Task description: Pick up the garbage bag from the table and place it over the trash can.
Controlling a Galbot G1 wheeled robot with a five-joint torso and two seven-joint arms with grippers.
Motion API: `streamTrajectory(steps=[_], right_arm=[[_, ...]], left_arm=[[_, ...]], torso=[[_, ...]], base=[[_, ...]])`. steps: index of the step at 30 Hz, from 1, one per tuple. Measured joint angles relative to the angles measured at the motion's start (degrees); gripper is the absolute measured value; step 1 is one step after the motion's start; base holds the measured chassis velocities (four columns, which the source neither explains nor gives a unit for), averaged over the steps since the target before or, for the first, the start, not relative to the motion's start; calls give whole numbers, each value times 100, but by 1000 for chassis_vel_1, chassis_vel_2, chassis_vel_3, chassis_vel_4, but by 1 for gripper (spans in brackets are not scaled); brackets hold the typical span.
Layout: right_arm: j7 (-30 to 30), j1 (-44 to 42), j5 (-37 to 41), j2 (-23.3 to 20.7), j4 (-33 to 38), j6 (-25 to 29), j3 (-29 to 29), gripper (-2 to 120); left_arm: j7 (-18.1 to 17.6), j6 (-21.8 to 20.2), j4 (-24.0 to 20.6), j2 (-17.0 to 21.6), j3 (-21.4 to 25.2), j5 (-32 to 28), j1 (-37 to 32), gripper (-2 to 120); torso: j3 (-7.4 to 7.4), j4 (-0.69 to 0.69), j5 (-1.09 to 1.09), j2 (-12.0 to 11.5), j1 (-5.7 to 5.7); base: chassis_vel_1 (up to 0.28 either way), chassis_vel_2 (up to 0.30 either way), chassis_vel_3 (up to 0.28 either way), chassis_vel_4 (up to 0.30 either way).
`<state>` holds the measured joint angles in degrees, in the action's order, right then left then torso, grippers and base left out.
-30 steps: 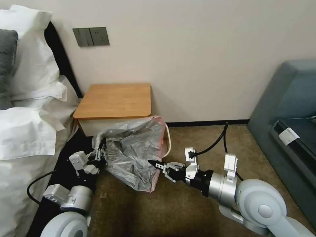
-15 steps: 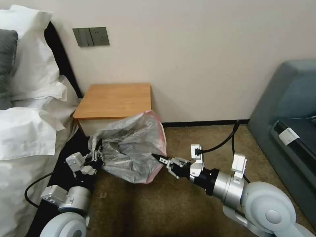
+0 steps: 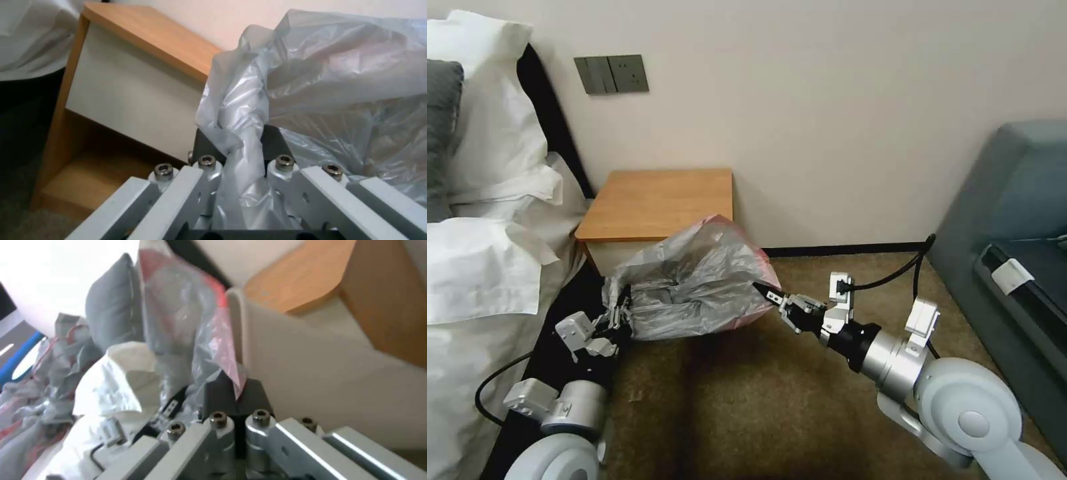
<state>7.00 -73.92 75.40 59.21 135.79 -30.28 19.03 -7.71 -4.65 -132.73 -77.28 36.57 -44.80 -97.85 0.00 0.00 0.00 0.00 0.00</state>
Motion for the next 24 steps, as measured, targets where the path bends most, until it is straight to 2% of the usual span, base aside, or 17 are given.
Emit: streamTrajectory(steps=[5,12,24], right_arm=[[20,-33,34,21,-8,-14,125,0],[215,-324,139,173,102,-190,44,0],[347,-297,39,258,-282,-267,96,0]], left_arm=[[-37,7,-1,24,7,-109,9,8],[-304,-12,-40,40,-23,-218,184,8],[-305,-49,-153,74,-3,-297,179,8]], torso=[[0,0,0,0,0],[0,0,-2,0,0],[0,0,-1,0,0]], base=[[0,0,0,0],[0,0,0,0],[0,0,0,0]])
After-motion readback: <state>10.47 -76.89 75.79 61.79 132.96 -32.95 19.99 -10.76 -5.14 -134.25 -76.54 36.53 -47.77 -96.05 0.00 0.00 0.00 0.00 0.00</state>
